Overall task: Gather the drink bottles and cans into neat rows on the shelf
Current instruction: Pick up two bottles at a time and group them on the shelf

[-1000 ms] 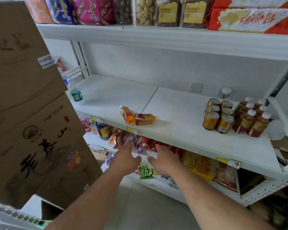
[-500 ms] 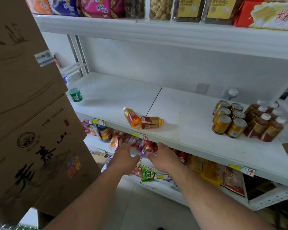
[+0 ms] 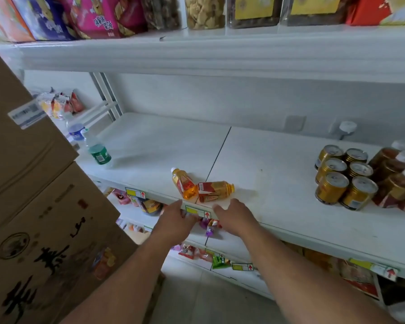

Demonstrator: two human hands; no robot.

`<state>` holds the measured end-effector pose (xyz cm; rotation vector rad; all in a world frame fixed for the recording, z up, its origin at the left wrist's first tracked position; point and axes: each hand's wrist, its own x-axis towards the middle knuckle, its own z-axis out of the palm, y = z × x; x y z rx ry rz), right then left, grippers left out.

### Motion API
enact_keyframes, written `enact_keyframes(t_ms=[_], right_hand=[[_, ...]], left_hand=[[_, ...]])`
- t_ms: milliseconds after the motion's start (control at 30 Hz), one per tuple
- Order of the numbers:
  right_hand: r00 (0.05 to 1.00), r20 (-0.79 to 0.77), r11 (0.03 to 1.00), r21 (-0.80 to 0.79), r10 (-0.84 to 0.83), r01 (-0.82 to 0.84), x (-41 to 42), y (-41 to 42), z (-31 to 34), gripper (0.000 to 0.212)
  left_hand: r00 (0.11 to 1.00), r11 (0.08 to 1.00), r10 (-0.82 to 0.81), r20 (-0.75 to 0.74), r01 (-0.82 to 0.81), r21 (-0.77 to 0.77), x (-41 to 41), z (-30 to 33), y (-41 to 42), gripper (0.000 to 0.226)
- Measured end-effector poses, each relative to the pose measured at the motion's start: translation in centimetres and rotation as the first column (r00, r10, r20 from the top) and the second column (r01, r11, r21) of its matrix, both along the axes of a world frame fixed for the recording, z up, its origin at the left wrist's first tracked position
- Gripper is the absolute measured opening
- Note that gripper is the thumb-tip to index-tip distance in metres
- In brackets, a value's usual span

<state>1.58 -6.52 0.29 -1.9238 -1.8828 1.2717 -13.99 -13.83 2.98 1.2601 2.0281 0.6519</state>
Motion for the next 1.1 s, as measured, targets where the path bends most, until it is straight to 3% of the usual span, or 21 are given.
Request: enact_keyframes(t_ms=[167, 367, 600, 733, 900, 1100], right_hand=[[0.999, -0.017, 0.998, -0.044, -0.049, 0.048, -0.8, 1.8, -0.7, 0.066], [0.987, -0.033, 0.987, -0.052, -0.156, 0.155, -2.5, 4.4, -1.0, 0.051], [0.963, -0.014, 0.963, 0.018, -0.268, 0.269, -4.8, 7.4, -0.6, 0.057], [0.943, 0.013, 0.942, 0.044, -0.334, 0.333, -6.3, 8.9, -0.7, 0.061], [0.931, 0.086, 0.935, 0.025, -0.356, 0.355, -7.4, 10.1, -1.4, 0.058], [0.910, 0.062, 0.910, -0.040, -0.411, 0.414, -8.0, 12.4, -2.3, 0.040]], left_hand=[[0.999, 1.000, -0.020, -0.033, 0.020, -0.013, -0.7, 0.3, 2.3, 0.045], [0.995, 0.997, -0.041, -0.092, 0.034, -0.076, -3.0, -0.4, 5.7, 0.056], [0.982, 0.986, -0.103, -0.160, 0.080, -0.147, -7.0, -1.7, 11.2, 0.041], [0.989, 0.990, -0.087, -0.119, 0.073, -0.124, -8.7, -3.1, 13.9, 0.030], [0.986, 0.984, -0.136, -0.098, 0.122, -0.132, -9.7, -4.1, 16.1, 0.034], [0.988, 0.974, -0.148, -0.032, 0.140, -0.175, -9.9, -4.6, 18.5, 0.032]])
